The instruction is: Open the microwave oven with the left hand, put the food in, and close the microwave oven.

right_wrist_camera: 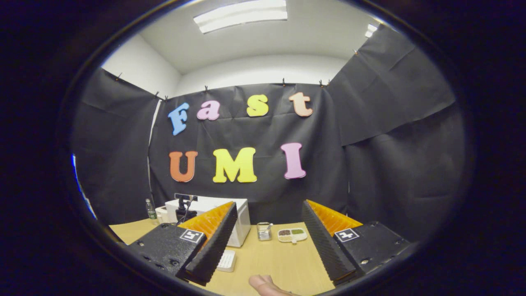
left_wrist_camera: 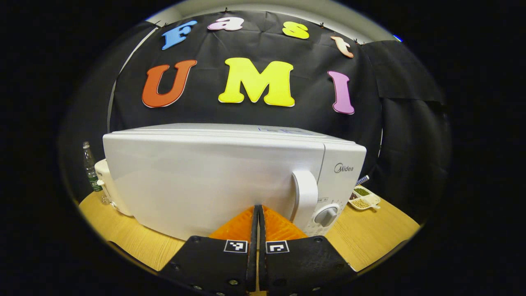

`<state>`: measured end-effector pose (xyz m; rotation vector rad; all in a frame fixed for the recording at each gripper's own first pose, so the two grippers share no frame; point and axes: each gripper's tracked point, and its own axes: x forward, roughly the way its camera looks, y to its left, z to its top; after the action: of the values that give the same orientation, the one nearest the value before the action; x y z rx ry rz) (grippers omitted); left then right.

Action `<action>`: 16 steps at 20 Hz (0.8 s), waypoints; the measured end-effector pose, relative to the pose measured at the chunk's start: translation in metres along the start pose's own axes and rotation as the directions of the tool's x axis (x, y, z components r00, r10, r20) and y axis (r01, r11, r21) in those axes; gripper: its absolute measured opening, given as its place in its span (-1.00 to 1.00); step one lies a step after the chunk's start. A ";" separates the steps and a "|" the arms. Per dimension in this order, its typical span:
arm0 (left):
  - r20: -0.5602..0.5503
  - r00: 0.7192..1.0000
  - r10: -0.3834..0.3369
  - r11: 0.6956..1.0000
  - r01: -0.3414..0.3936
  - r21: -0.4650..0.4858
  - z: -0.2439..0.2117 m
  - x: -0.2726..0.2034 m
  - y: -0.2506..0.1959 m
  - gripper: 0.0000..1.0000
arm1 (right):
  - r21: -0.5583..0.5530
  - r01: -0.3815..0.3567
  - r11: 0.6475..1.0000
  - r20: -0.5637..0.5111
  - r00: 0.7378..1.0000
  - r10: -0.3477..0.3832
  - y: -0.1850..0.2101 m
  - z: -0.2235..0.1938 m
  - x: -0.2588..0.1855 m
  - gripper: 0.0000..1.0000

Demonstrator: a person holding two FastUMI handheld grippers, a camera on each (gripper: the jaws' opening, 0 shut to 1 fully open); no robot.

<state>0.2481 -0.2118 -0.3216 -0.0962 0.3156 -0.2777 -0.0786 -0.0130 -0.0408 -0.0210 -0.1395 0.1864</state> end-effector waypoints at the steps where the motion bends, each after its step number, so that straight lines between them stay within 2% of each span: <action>1: -0.014 1.000 0.000 1.000 -0.001 -0.013 -0.004 -0.003 0.000 -0.97 | 0.002 -0.002 1.000 0.011 1.000 0.002 0.000 0.002 -0.004 1.00; 2: -0.004 1.000 -0.003 1.000 0.003 -0.024 -0.002 -0.001 0.000 -0.96 | 0.002 -0.003 1.000 0.017 1.000 0.002 0.001 0.004 -0.008 0.80; 7: 0.005 1.000 -0.024 0.997 0.024 -0.068 -0.001 -0.015 -0.005 -0.99 | -0.020 0.010 1.000 0.009 1.000 -0.010 -0.004 0.003 -0.024 0.80; 8: 0.014 1.000 -0.027 0.998 0.028 -0.059 0.001 -0.022 -0.007 -0.99 | -0.020 0.015 1.000 0.011 1.000 -0.015 -0.006 0.003 -0.027 1.00; 9: 0.018 1.000 -0.016 0.999 0.017 -0.043 0.001 -0.029 -0.005 -1.00 | -0.014 0.019 1.000 0.012 1.000 -0.019 -0.006 0.005 -0.029 0.80; 10: 0.017 1.000 -0.019 0.999 0.020 -0.034 0.003 -0.038 -0.007 -0.99 | -0.009 0.022 1.000 0.010 1.000 -0.022 -0.007 0.005 -0.032 1.00; 12: 0.016 1.000 0.003 1.000 -0.003 -0.012 0.011 -0.056 -0.002 -1.00 | -0.007 0.033 0.999 0.008 0.999 -0.033 -0.008 0.007 -0.036 1.00; 13: 0.025 0.999 0.029 1.000 -0.028 -0.010 0.015 -0.069 0.003 -0.37 | -0.011 0.043 0.999 0.005 0.999 -0.043 -0.010 0.006 -0.037 1.00; 15: 0.049 0.999 0.024 0.999 -0.023 -0.030 0.029 -0.092 0.003 0.90 | -0.015 0.052 0.999 0.005 0.999 -0.052 -0.008 0.010 -0.041 1.00; 16: 0.054 0.998 0.029 0.999 -0.027 -0.040 0.036 -0.107 0.004 0.87 | -0.014 0.051 0.999 0.003 0.999 -0.051 -0.006 0.012 -0.043 0.80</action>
<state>0.1630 -0.1753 -0.2568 -0.1377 0.2684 -0.2408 -0.1213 -0.0264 -0.0343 -0.0315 -0.1441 0.1345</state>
